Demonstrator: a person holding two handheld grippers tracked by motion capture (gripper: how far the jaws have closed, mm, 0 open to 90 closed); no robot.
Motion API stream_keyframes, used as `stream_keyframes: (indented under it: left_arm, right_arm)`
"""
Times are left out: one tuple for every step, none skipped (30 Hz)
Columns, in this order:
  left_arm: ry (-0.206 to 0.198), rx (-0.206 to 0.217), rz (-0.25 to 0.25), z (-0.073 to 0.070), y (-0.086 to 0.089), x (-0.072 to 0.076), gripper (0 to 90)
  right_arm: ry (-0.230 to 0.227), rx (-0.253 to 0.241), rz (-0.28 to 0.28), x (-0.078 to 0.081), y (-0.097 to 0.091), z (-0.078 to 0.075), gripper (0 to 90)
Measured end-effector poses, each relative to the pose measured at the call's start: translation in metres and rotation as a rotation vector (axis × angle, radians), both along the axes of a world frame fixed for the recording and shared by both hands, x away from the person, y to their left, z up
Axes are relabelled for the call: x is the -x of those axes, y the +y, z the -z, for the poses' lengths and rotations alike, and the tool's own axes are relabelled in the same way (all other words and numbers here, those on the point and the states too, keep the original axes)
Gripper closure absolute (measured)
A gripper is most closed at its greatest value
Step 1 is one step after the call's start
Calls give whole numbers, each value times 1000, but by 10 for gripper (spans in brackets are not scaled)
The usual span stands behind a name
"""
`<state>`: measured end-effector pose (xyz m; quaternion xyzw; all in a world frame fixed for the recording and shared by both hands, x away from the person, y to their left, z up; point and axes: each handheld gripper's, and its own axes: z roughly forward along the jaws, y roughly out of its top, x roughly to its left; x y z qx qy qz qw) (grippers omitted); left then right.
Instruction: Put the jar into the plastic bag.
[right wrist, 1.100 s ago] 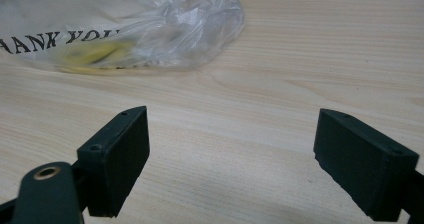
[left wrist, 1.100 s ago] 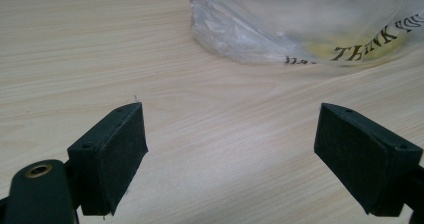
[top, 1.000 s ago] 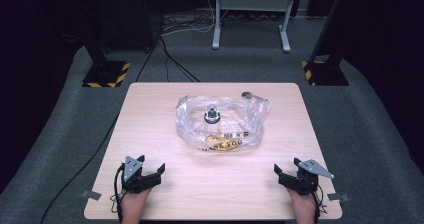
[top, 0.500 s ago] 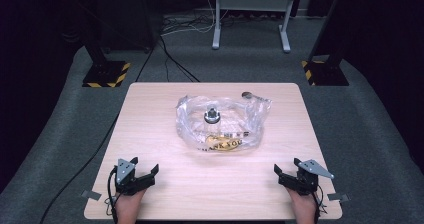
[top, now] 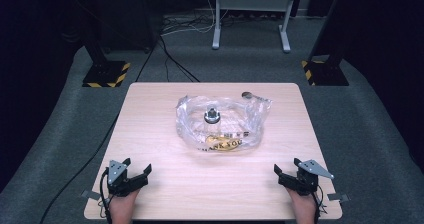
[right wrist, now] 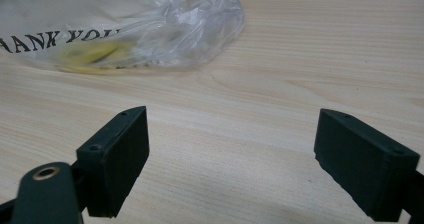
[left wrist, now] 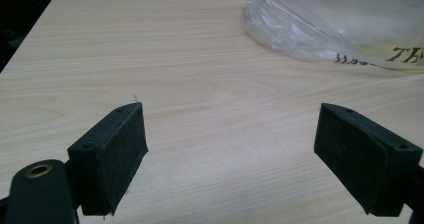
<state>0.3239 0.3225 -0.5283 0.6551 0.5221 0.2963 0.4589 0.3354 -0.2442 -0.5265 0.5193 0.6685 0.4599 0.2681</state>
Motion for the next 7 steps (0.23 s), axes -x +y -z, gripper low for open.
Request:
stream_keyframes:
  left_arm:
    - [0,-4,-6,0,2,0,130]
    - [-1,-4,-10,0,3,1,129]
    - [-3,-4,-14,0,5,1,128]
    - [-4,-3,-18,0,8,1,127]
    - [-5,-3,-24,0,10,2,125]
    - [-7,1,-31,0,12,3,124]
    - [-9,15,-36,0,13,3,121]
  right_arm:
    - [0,0,0,0,0,0,135]
    - [0,0,0,0,0,0,135]
    - [-1,-1,0,0,0,0,135]
    - [-1,0,0,0,0,0,135]
    - [-1,0,0,0,0,0,135]
    - [0,1,0,0,0,0,135]
    - [0,1,0,0,0,0,135]
